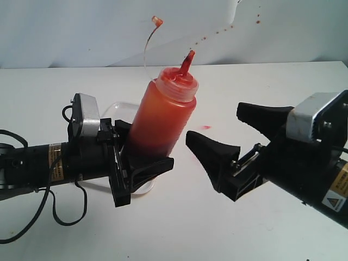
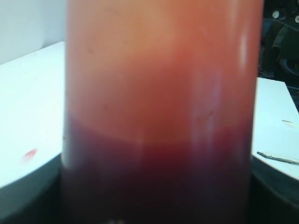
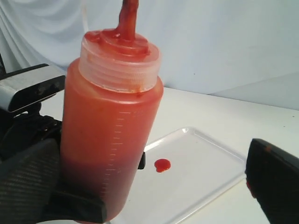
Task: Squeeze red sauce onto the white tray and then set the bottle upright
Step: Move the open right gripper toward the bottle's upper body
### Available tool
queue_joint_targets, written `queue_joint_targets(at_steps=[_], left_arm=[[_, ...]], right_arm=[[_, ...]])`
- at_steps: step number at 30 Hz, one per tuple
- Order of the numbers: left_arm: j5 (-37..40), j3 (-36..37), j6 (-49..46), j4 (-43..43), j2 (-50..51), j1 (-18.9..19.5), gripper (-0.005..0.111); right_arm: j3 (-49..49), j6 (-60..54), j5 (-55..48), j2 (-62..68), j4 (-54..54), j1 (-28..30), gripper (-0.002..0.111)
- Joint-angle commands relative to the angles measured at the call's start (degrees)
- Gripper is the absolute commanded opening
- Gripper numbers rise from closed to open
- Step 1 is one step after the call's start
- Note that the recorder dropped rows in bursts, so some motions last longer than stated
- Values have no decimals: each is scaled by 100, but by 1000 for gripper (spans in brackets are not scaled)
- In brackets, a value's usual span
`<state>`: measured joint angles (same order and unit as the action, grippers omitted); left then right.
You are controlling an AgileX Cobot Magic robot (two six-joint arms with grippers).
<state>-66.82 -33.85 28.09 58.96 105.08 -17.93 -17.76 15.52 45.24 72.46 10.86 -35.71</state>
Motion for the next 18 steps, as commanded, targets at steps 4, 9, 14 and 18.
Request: queue_joint_targets(at_steps=[4, 9, 14, 18], left_arm=[[-314, -47, 30, -148, -31, -33, 0], [-314, -47, 30, -132, -31, -33, 0], [-314, -47, 30, -132, -31, -33, 0], [-314, -47, 30, -104, -31, -33, 0]], right_arm=[[-39, 70, 898, 865, 76, 28, 103], [-39, 186, 2206, 1572, 372, 28, 103], [-438, 186, 2412, 2222, 551, 28, 103], [-954, 316, 2412, 2572, 1089, 28, 103]])
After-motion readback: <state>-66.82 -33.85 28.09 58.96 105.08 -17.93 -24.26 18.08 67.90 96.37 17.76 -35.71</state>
